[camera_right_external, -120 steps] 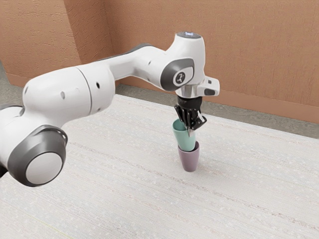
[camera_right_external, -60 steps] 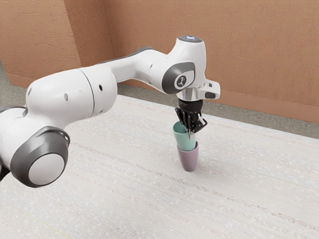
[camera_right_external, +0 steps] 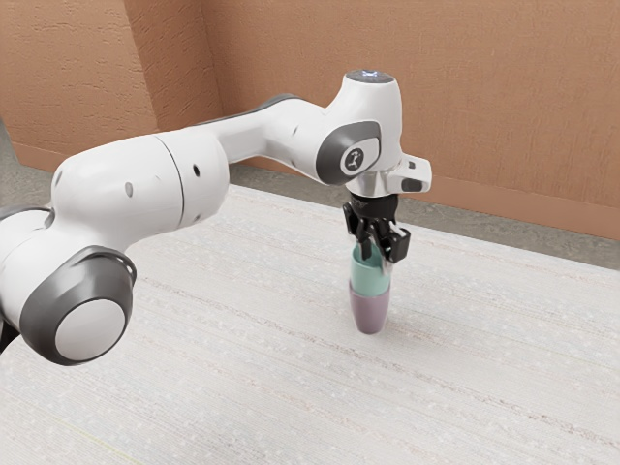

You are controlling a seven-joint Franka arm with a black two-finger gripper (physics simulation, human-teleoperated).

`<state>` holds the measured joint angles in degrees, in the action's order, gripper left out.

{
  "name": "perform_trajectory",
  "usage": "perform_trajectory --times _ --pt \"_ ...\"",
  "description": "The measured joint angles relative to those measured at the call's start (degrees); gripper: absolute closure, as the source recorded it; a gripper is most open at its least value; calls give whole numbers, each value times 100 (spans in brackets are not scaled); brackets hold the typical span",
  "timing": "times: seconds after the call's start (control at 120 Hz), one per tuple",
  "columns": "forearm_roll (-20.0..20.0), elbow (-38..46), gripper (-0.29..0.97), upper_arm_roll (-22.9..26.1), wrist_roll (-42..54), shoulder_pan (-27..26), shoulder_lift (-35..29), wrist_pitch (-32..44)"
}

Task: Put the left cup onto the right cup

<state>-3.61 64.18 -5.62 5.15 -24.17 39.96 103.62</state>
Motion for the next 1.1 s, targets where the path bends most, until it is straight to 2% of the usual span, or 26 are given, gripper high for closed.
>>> perform_trajectory --times 0.15,0.35,0.708,1.1 --pt "-45 1 14 0 5 0 -8 5" --pt "-68 -8 5 0 9 -8 -22 7" --pt "-116 165 1 -1 14 -14 -353 -19" --pt "-122 764 0 -1 16 -17 -1115 -61"
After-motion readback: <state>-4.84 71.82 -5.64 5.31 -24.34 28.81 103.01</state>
